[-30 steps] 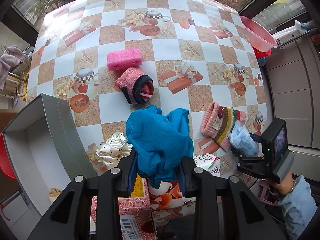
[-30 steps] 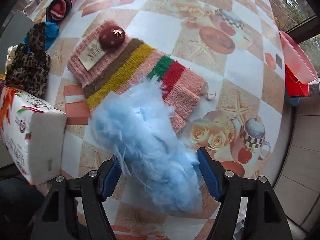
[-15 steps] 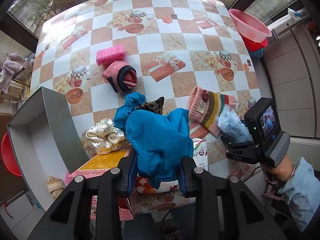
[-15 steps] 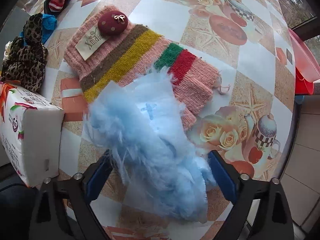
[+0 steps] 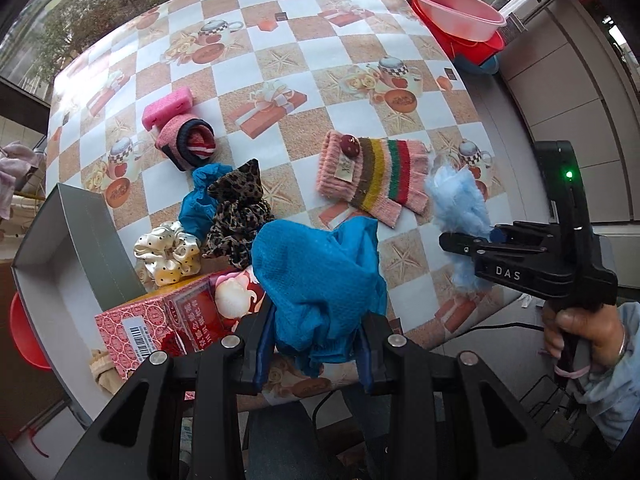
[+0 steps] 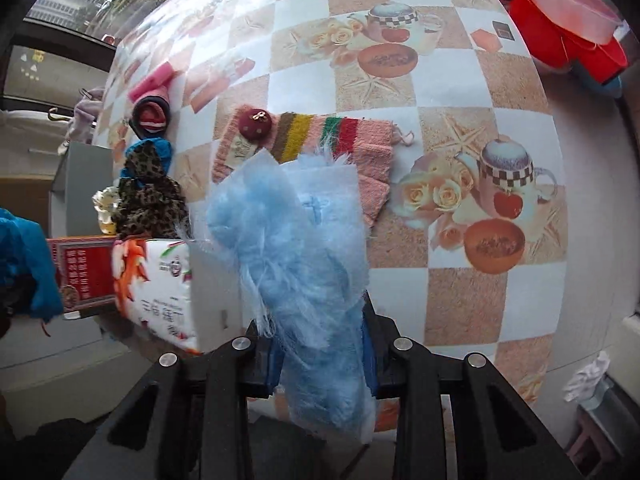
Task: Organize soft objects
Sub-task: 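Lift the blue cloth and light-blue duster and carry both toward the white box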
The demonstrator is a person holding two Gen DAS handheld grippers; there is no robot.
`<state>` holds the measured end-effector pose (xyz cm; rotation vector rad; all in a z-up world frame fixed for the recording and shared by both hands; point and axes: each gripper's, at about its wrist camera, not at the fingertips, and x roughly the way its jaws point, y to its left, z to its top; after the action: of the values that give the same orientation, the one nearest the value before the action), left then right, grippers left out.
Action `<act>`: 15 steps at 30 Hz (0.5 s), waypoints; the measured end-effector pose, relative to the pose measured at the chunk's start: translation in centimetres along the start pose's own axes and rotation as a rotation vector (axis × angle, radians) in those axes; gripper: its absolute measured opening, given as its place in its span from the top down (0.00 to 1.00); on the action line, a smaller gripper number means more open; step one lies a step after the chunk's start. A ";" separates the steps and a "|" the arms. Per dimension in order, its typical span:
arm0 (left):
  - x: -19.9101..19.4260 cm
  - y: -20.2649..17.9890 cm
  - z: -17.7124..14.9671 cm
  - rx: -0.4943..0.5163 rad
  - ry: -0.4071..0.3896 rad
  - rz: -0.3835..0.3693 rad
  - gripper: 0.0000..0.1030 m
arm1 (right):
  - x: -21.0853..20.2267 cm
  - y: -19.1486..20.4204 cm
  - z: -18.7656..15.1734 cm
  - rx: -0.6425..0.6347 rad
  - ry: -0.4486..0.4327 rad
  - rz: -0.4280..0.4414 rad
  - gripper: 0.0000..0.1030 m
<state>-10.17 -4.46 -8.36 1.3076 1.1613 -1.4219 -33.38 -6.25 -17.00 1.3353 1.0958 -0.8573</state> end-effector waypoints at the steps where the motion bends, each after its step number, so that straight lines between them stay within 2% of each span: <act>1: 0.0 -0.2 -0.1 0.008 0.001 0.001 0.66 | -0.3 0.8 -0.7 0.012 0.001 0.019 0.68; 6: -0.5 -0.5 -0.9 0.049 -0.024 0.002 0.66 | -0.7 3.3 -2.7 0.060 0.004 0.092 0.68; 15: -2.1 2.1 -3.1 0.117 -0.114 -0.035 0.66 | -1.6 8.4 -5.3 0.119 -0.058 0.096 0.68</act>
<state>-7.37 -1.87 -6.49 1.2737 1.0429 -1.5891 -26.46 -0.49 -12.45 1.4414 0.9402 -0.8955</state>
